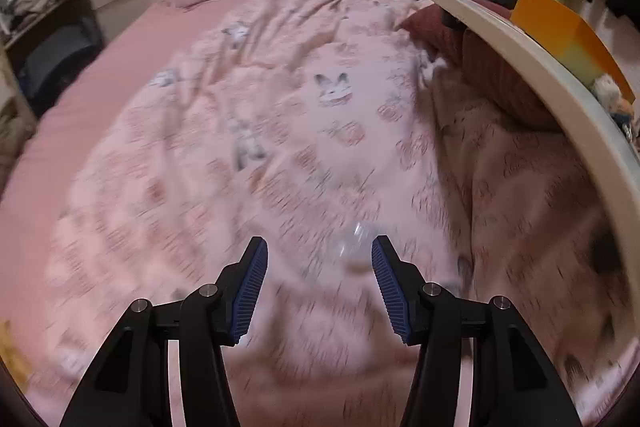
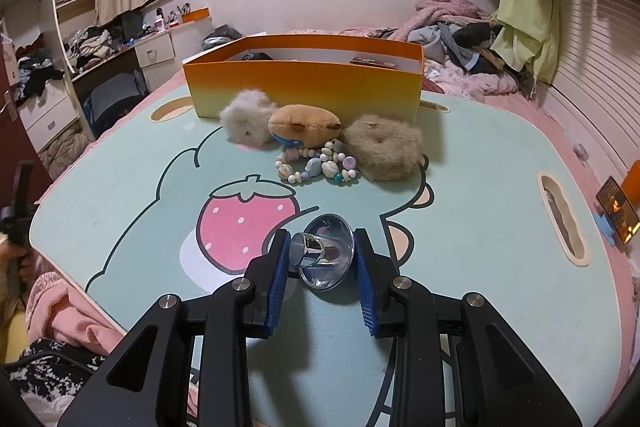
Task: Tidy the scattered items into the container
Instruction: 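Swing the left gripper to the bed and grasp the clear plastic bag, then bring the plastic bag back over the table with the left gripper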
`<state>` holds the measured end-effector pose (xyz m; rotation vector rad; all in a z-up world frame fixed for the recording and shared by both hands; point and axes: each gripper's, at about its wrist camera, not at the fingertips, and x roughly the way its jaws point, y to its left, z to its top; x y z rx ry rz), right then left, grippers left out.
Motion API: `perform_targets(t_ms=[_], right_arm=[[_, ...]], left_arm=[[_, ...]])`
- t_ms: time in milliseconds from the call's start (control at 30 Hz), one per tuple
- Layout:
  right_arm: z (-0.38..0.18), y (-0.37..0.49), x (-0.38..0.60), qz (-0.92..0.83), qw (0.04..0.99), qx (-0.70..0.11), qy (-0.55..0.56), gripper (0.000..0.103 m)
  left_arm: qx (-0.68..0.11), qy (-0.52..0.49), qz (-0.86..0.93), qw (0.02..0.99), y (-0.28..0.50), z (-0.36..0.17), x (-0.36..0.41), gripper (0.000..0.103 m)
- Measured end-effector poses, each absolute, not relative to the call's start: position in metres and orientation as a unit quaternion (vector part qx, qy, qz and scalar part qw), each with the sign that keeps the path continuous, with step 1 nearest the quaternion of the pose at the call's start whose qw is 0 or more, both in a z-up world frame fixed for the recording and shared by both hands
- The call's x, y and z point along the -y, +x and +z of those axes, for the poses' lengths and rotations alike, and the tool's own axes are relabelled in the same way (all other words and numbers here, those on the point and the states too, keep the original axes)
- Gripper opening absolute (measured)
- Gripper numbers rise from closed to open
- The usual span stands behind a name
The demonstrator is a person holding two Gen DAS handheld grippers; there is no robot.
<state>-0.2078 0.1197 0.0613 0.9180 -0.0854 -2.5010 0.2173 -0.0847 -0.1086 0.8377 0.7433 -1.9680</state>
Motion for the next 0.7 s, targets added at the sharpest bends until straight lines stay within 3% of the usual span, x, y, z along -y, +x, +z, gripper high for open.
perform_targets(t_ms=[100,300,367,567,700], right_arm=[[0.061,-0.207,-0.118,-0.912,0.233,0.029,0.335,0.032],[0.061,-0.206,-0.115,-0.913,0.229,0.025,0.336,0.032],[0.061,-0.206,-0.115,-0.913,0.229,0.025,0.337,0.032],[0.061,-0.206,-0.115,-0.913,0.228,0.026,0.337,0.032],[0.061,-0.206,-0.115,-0.913,0.228,0.031,0.337,0.032]], left_arm=[[-0.288,0.343,-0.798,0.403,0.203,-0.123,0.09,0.046],[-0.287,0.349,-0.812,0.37,0.177,-0.14,0.092,0.046],[-0.29,0.379,-0.798,0.367,0.165,-0.154,0.098,0.033],[-0.239,0.393,-0.786,0.413,0.161,-0.143,0.085,0.03],[-0.251,0.367,-0.742,0.501,0.193,-0.119,0.09,0.03]])
